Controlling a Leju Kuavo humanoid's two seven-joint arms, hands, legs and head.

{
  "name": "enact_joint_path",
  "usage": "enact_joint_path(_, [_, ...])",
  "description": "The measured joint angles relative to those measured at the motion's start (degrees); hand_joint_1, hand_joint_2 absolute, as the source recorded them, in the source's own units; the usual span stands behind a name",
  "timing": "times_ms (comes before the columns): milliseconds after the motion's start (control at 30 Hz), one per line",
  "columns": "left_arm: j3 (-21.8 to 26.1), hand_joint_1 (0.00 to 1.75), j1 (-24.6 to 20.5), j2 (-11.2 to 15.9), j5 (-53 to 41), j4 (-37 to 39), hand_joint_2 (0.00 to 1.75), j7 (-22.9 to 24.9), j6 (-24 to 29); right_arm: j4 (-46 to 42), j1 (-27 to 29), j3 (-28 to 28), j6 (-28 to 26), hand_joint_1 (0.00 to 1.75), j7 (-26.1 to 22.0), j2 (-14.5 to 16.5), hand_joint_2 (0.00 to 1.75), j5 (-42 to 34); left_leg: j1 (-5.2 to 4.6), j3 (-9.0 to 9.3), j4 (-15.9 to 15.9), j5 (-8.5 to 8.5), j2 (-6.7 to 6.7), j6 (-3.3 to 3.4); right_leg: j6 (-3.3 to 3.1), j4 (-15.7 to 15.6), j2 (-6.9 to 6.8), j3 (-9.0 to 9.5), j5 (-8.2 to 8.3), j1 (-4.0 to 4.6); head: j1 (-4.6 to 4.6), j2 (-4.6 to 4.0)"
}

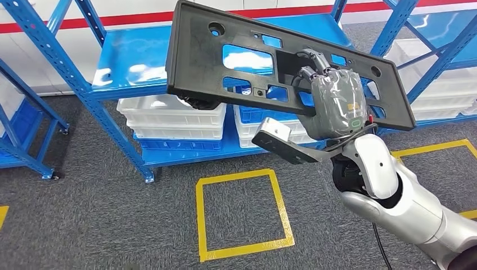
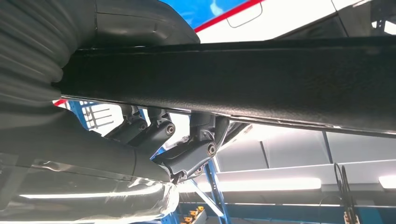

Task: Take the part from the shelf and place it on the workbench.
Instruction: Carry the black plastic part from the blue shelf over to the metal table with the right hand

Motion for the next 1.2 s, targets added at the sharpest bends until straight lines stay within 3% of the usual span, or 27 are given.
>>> enact_joint_path(67, [0.0, 0.00, 0.0, 0.0, -0.1, 0.0, 1.75, 0.0, 0.0, -0.3, 0.3, -0.2, 0.1, 1.75, 0.0, -0.1, 1.75, 0.1, 0.03, 5.13, -6.3, 2.64, -0.02, 0.23, 0.34, 0.7, -0.02, -1.48, 0.62, -0.03, -0.01, 0.00])
enact_joint_path(133, [0.0, 0.00, -0.1, 0.0, -0.2, 0.0, 1.75, 0.0, 0.0, -0.8, 0.5, -0.9, 0.2, 1.75, 0.1, -0.3, 1.75, 0.2, -0.07, 10.21, -13.7, 2.81, -0.19, 0.72, 0.85, 1.5, -0.09, -2.53, 1.10, 0.01, 0.02, 0.00])
enact_joint_path(167, [0.0, 0.00, -0.1, 0.0, -0.2, 0.0, 1.75, 0.0, 0.0, -1.0, 0.5, -1.1, 0.2, 1.75, 0.1, -0.4, 1.75, 0.3, -0.17, 11.42, -15.7, 2.36, -0.31, 1.00, 1.17, 1.8, -0.14, -2.81, 1.36, 0.00, 0.03, 0.00])
enact_joint_path(267, [0.0, 0.00, -0.1, 0.0, -0.3, 0.0, 1.75, 0.0, -0.1, -1.4, 0.9, -1.5, 0.4, 1.75, 0.1, -0.7, 1.75, 0.6, -0.31, 11.07, -16.6, 2.96, -0.49, 2.07, 2.21, 2.2, -0.13, -3.38, 1.48, -0.24, 0.05, 0.00])
enact_joint_path(333, [0.0, 0.00, -0.2, 0.1, -0.3, 0.0, 1.75, 0.0, -0.2, -1.7, 1.3, -1.9, 0.6, 1.75, 0.1, -0.9, 1.75, 0.8, -0.21, 9.99, -16.8, 4.12, -0.42, 2.89, 2.80, 5.4, 0.00, -4.78, -2.10, -0.39, 0.25, 0.00])
enact_joint_path(400, [0.0, 0.00, -0.2, 0.1, -0.4, 0.0, 1.75, 0.0, -0.3, -1.9, 1.5, -2.3, 0.7, 1.75, 0.1, -1.1, 1.75, 1.0, -0.36, 8.58, -16.8, 5.27, -0.39, 3.29, 3.14, 12.5, 0.09, -6.76, -7.48, -0.48, 0.56, 0.00])
enact_joint_path(433, [0.0, 0.00, -0.2, 0.1, -0.5, 0.0, 1.75, 0.1, -0.3, -2.0, 1.7, -2.4, 0.8, 1.75, 0.1, -1.1, 1.75, 1.1, -0.47, 7.84, -16.7, 5.85, -0.38, 3.34, 3.19, 16.0, 0.11, -7.38, -9.09, -0.51, 0.64, 0.00])
enact_joint_path(467, [0.0, 0.00, -0.1, 0.1, -0.6, 0.0, 1.75, 0.1, -0.3, -2.0, 1.8, -2.4, 0.9, 1.75, 0.2, -1.1, 1.75, 1.2, -0.58, 7.08, -16.7, 6.44, -0.36, 3.36, 3.14, 18.0, 0.13, -7.32, -9.37, -0.52, 0.70, 0.00])
enact_joint_path(500, [0.0, 0.00, -0.1, 0.1, -0.6, 0.0, 1.75, 0.1, -0.3, -2.1, 2.0, -2.5, 0.9, 1.75, 0.2, -1.1, 1.75, 1.2, -0.67, 6.32, -16.7, 7.01, -0.34, 3.35, 2.99, 18.2, 0.14, -6.41, -8.52, -0.52, 0.77, 0.00])
enact_joint_path(533, [0.0, 0.00, -0.1, 0.1, -0.7, 0.0, 1.75, 0.2, -0.3, -2.2, 2.2, -2.6, 0.9, 1.75, 0.2, -1.1, 1.75, 1.3, -0.76, 5.61, -16.7, 7.56, -0.31, 3.30, 2.76, 16.2, 0.16, -4.51, -6.96, -0.47, 0.83, 0.00])
enact_joint_path(600, [0.0, 0.00, -0.1, 0.1, -0.7, 0.0, 1.75, 0.2, -0.3, -2.4, 2.3, -2.8, 0.9, 1.75, 0.2, -1.2, 1.75, 1.3, -0.91, 4.56, -16.6, 8.50, -0.24, 3.08, 2.06, 8.0, 0.22, 1.22, -4.74, -0.20, 0.92, 0.00])
enact_joint_path(633, [0.0, 0.00, -0.1, 0.1, -0.7, 0.0, 1.75, 0.2, -0.3, -2.6, 2.2, -2.9, 0.9, 1.75, 0.2, -1.2, 1.75, 1.3, -0.96, 4.23, -16.6, 8.94, -0.15, 2.89, 1.75, 3.9, 0.26, 3.77, -4.62, -0.03, 0.93, 0.00])
enact_joint_path(700, [0.0, 0.00, -0.1, 0.0, -0.8, 0.0, 1.75, 0.2, -0.3, -2.9, 2.3, -3.2, 0.9, 1.75, 0.2, -1.3, 1.75, 1.4, -0.90, 3.82, -16.7, 9.86, 0.07, 2.34, 1.20, -0.3, 0.32, 6.02, -5.09, 0.34, 0.96, 0.00])
enact_joint_path(767, [0.0, 0.00, -0.1, 0.0, -0.9, 0.0, 1.75, 0.2, -0.3, -3.0, 2.3, -3.6, 1.0, 1.75, 0.2, -1.3, 1.75, 1.6, -0.72, 3.51, -16.7, 10.28, 0.21, 1.67, 0.67, -0.9, 0.20, 5.71, -4.25, 0.43, 0.97, 0.00])
enact_joint_path(800, [0.0, 0.00, -0.1, 0.0, -1.0, 0.0, 1.75, 0.3, -0.3, -3.1, 2.4, -3.7, 1.0, 1.75, 0.2, -1.3, 1.75, 1.6, -0.66, 3.14, -16.0, 9.31, 0.21, 1.35, 0.34, -1.2, 0.10, 5.41, -3.65, 0.37, 0.89, 0.00])
enact_joint_path(867, [0.0, 0.00, -0.2, 0.1, -1.1, 0.0, 1.75, 0.4, -0.4, -3.2, 2.6, -3.9, 1.0, 1.75, 0.2, -1.2, 1.75, 1.7, -0.46, 1.36, -11.1, 4.54, 0.09, 0.77, -0.15, -1.4, -0.13, 4.38, -2.41, 0.21, 0.45, 0.00])
enact_joint_path(933, [0.0, 0.00, -0.2, 0.1, -1.3, 0.0, 1.75, 0.6, -0.4, -3.2, 3.3, -4.0, 1.1, 1.75, 0.2, -1.2, 1.75, 1.8, -0.16, -0.89, -3.3, -0.27, -0.03, 0.19, -0.26, -1.2, -0.17, 2.86, -1.35, 0.22, 0.13, 0.00])
enact_joint_path(967, [0.0, 0.00, -0.1, 0.1, -1.4, 0.0, 1.75, 0.7, -0.4, -3.2, 3.7, -4.1, 1.0, 1.75, 0.1, -1.2, 1.75, 1.9, 0.00, -1.33, -0.6, -1.01, -0.06, -0.03, -0.16, -1.0, -0.21, 2.03, -0.84, 0.21, 0.06, 0.00])
enact_joint_path(1000, [0.0, 0.00, -0.1, 0.1, -1.5, 0.0, 1.75, 0.8, -0.4, -3.3, 4.0, -4.1, 1.0, 1.75, 0.1, -1.2, 1.75, 1.9, 0.17, -0.82, 0.2, -0.45, -0.06, -0.22, -0.01, -0.7, -0.24, 1.17, -0.40, 0.15, 0.05, 0.00])
enact_joint_path(1033, [0.0, 0.00, -0.1, 0.1, -1.6, 0.0, 1.75, 0.8, -0.4, -3.3, 4.3, -4.2, 1.0, 1.75, 0.1, -1.2, 1.75, 1.9, 0.34, 0.81, -1.1, 0.94, -0.03, -0.36, 0.21, -0.4, -0.25, 0.29, -0.03, 0.05, 0.05, 0.00])
enact_joint_path(1100, [0.0, 0.00, -0.2, 0.1, -1.7, 0.0, 1.75, 0.8, -0.4, -3.6, 4.7, -4.4, 1.0, 1.75, 0.2, -1.2, 1.75, 2.0, 0.60, 6.45, -8.4, 3.04, 0.03, -0.57, 0.72, 0.7, -0.25, -1.34, 0.44, -0.14, -0.02, 0.00])
enact_joint_path(1167, [0.1, 0.00, -0.3, 0.1, -1.7, 0.0, 1.75, 0.8, -0.4, -3.9, 4.9, -4.8, 1.0, 1.75, 0.2, -1.3, 1.75, 2.1, 0.54, 10.38, -14.3, 2.76, -0.08, -0.19, 1.30, 1.8, -0.30, -2.39, 0.79, -0.19, 0.10, 0.00])
enact_joint_path(1200, [0.1, 0.00, -0.4, 0.1, -1.7, 0.0, 1.75, 0.8, -0.4, -4.0, 5.0, -5.0, 1.1, 1.75, 0.2, -1.3, 1.75, 2.2, 0.39, 10.88, -15.4, 2.35, -0.18, 0.15, 1.65, 2.0, -0.32, -2.65, 1.03, -0.22, 0.17, 0.00])
